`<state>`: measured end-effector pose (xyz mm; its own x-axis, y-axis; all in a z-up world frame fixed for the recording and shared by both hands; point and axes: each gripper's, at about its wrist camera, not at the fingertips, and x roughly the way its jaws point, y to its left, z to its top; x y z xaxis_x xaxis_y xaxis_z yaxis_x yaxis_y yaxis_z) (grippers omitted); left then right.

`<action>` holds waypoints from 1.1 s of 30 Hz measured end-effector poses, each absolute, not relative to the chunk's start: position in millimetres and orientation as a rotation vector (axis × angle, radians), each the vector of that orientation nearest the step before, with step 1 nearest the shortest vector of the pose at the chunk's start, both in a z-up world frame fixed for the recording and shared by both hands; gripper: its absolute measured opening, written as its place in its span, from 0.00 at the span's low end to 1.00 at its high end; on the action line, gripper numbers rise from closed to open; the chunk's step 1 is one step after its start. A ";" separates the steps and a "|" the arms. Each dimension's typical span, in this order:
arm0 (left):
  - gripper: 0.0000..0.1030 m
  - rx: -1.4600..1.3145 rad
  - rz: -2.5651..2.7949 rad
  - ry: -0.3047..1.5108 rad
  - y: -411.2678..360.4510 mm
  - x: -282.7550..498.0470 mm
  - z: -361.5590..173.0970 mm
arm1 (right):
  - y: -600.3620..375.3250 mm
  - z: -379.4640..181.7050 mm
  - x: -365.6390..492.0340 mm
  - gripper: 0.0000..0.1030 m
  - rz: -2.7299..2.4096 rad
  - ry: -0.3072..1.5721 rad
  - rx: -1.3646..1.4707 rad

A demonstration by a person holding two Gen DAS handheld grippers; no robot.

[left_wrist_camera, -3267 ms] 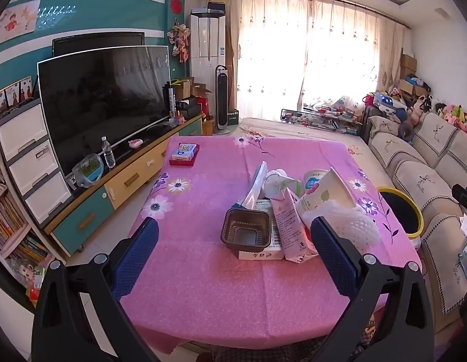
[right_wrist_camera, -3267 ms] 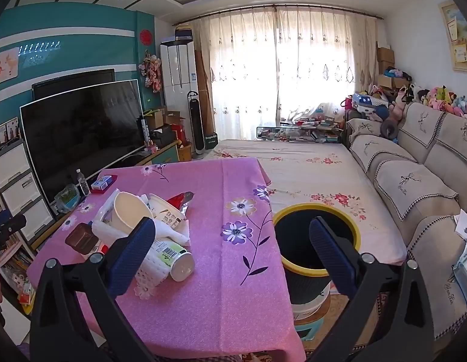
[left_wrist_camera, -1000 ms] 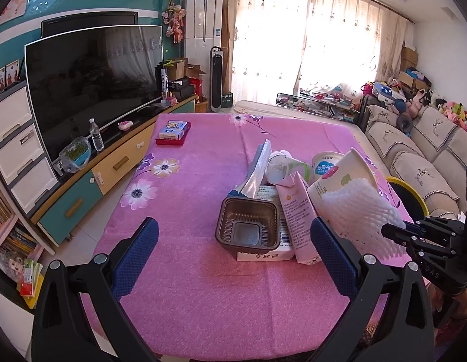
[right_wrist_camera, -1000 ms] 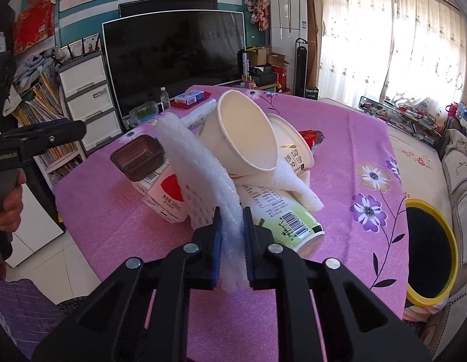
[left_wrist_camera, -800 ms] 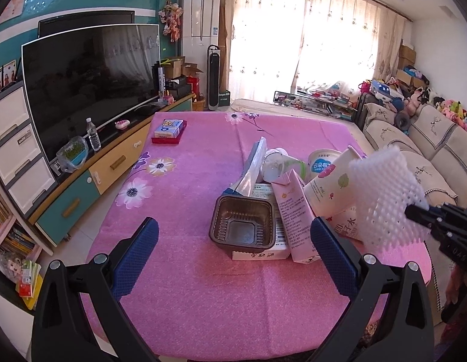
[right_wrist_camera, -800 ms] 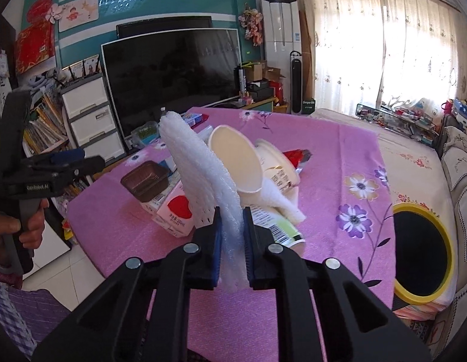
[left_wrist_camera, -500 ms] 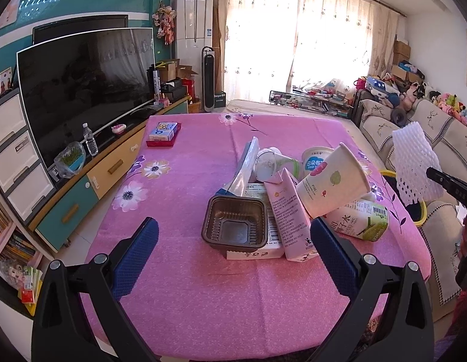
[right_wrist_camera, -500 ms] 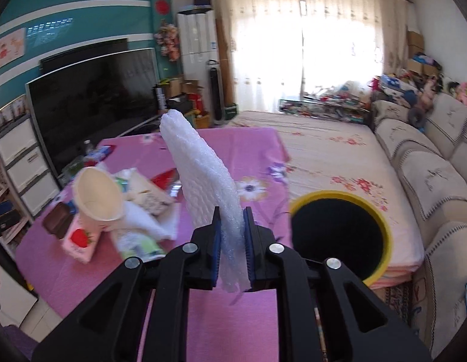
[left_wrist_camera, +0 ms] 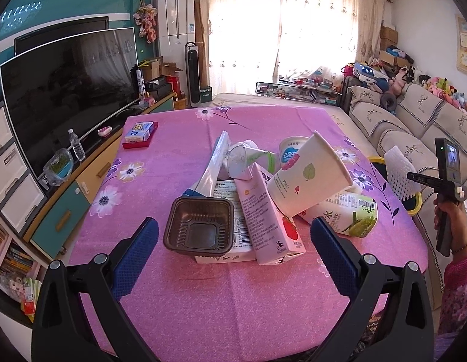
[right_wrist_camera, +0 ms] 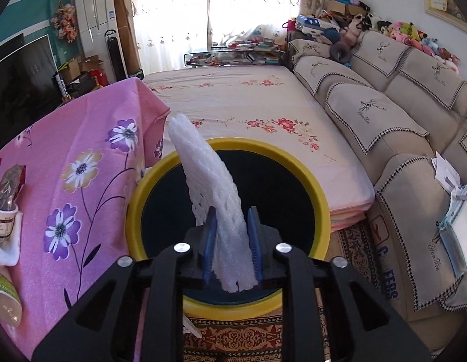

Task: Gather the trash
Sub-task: 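Carry the foam net over the yellow-rimmed bin and open the right gripper, then grasp the white paper cup with the left gripper and drop it into the bin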

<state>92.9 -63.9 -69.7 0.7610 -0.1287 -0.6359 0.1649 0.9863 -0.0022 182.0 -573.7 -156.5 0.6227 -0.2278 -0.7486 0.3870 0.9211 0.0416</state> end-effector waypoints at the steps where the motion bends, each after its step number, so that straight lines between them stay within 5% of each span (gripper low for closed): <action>1: 0.96 0.058 -0.165 0.689 -66.4 94.1 -71.7 | -577.2 -156.9 181.9 0.44 -0.365 0.818 0.218; 7: 0.97 0.078 -0.216 0.697 -85.6 104.6 -75.1 | -579.1 -140.9 162.2 0.52 -0.375 0.753 0.254; 29: 0.97 0.438 -0.545 0.627 -172.9 173.4 -91.0 | -541.5 -128.4 131.9 0.53 -0.257 0.726 0.286; 33: 0.85 0.429 -0.559 0.615 -170.2 174.2 -94.1 | -542.6 -128.8 131.7 0.53 -0.252 0.728 0.291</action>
